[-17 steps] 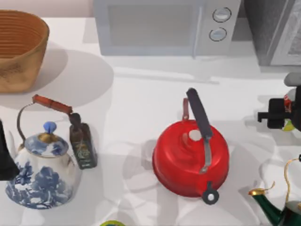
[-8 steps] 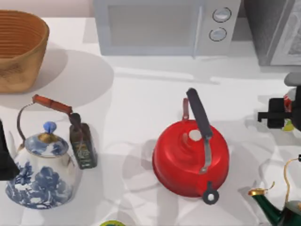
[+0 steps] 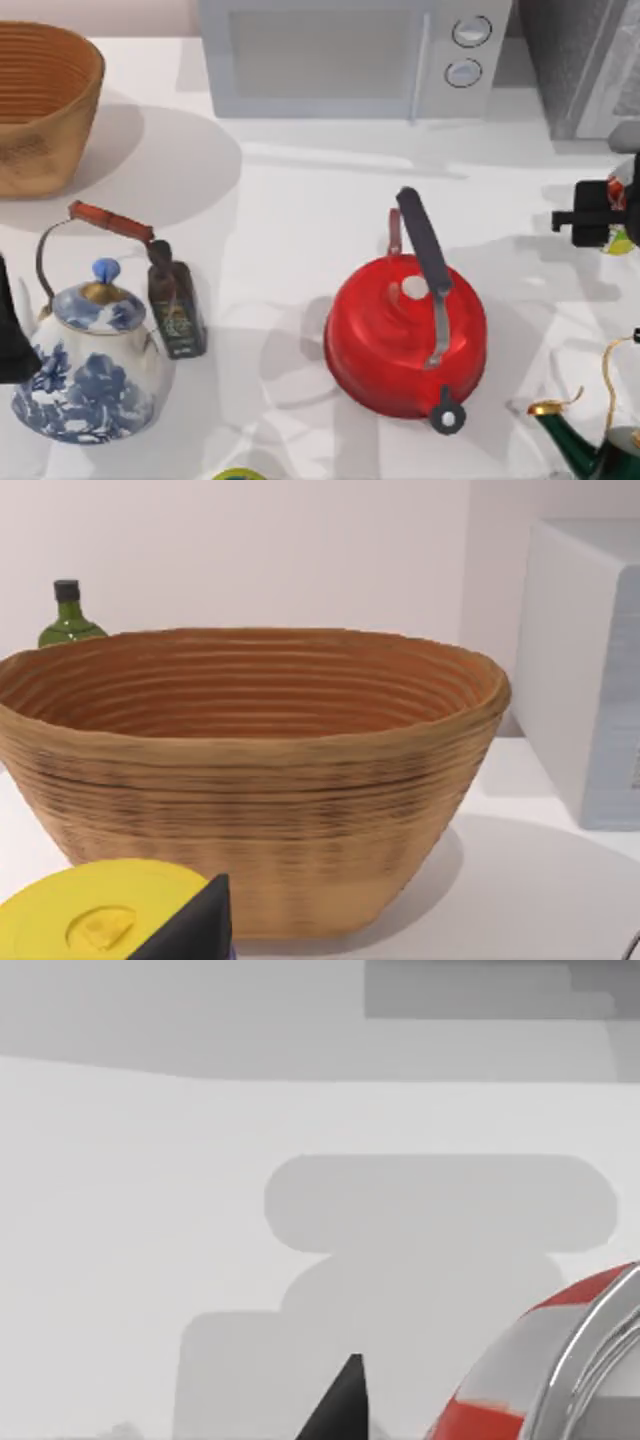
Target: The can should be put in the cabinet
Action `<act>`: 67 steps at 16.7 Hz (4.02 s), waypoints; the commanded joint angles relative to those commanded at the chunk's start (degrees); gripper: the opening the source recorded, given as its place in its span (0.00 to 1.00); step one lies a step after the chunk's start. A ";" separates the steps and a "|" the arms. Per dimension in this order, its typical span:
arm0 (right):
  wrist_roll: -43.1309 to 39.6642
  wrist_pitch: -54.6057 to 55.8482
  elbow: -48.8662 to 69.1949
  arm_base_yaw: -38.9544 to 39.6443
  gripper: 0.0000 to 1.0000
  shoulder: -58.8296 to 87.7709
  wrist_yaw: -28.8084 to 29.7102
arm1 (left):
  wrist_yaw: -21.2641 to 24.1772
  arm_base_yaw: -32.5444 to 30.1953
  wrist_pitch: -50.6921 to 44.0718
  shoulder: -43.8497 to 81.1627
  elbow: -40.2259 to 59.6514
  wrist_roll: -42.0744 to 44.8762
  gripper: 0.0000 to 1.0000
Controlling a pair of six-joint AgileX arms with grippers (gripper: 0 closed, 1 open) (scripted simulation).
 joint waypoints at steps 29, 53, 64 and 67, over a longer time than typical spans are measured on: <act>-3.12 -22.70 -19.04 -4.28 0.00 -69.36 -5.86 | 0.00 0.00 0.00 0.00 0.00 0.00 1.00; -2.37 -18.34 -12.60 -4.14 0.00 -75.86 -1.91 | 0.00 0.00 0.00 0.00 0.00 0.00 1.00; -2.87 -32.91 47.57 1.32 0.00 -34.26 3.50 | 0.00 0.00 0.00 0.00 0.00 0.00 1.00; -4.01 -38.29 56.08 1.87 0.00 -26.51 3.80 | 0.00 0.00 0.00 0.00 0.00 0.00 1.00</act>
